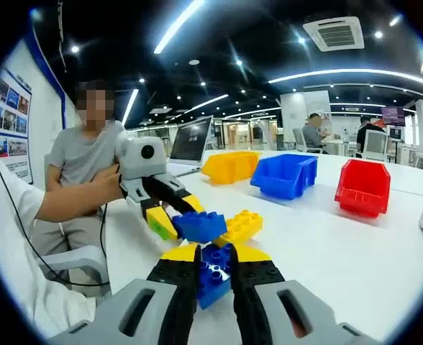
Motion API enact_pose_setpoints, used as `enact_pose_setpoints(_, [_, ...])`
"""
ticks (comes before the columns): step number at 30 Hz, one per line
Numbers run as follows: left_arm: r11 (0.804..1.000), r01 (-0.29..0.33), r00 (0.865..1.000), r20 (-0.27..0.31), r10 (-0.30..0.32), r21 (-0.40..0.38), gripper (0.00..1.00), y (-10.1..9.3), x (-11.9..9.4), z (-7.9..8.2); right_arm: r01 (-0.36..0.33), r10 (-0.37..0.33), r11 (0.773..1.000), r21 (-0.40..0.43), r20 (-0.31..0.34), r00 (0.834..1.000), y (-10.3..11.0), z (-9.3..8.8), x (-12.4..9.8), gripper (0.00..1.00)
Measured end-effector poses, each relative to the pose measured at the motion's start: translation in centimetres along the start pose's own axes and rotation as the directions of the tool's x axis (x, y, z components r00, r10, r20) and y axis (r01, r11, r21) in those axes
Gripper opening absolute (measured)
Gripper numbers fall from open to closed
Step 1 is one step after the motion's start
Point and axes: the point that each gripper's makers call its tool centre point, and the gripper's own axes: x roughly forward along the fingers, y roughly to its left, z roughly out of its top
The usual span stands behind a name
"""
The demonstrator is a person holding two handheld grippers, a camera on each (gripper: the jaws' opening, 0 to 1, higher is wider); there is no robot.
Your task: Take apart the toy blocks one by one and place each separated block into its matching bin, sorting the blocks by their type until all the connected pieces are disassembled and separated into the correct bins
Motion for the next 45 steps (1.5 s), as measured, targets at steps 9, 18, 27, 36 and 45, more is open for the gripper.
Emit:
enact_pose_setpoints(9, [0.997,-0.080,0.995,0.062,0.080,-0.005,0.24,0.7,-0.4,2.3,0.002,-0.002,1.000,-0.002,-0.002,1.000,0.1,0.1,0.0,0.19])
enact_pose_setpoints(18, [0.942,-0.328,0.941,0.057,0.332,-0.068,0.24,6.5,-1.5,4.8,0.007,-0.007,1.000,-0.002,-0.005,1.000,0.2,0.2,-0.2,0.19])
enact_pose_setpoints(27, [0.842,-0.533,0.840,0.065,0.539,-0.085,0.24,12.1,-2.1,7.7,0.011,-0.011,1.000,-0.008,-0.011,1.000,0.5,0.2,-0.2,0.20])
enact_pose_setpoints(36, [0.725,-0.685,0.727,-0.006,0.686,-0.076,0.24,18.1,-2.2,8.6,0.012,-0.013,1.000,-0.006,-0.015,1.000,0.7,0.2,-0.3,0.20])
enact_pose_setpoints(45, [0.644,-0.762,0.647,-0.113,0.754,-0.061,0.25,21.2,-1.1,6.4,0.039,-0.039,0.999,-0.015,-0.008,0.999,0.9,0.2,-0.5,0.27])
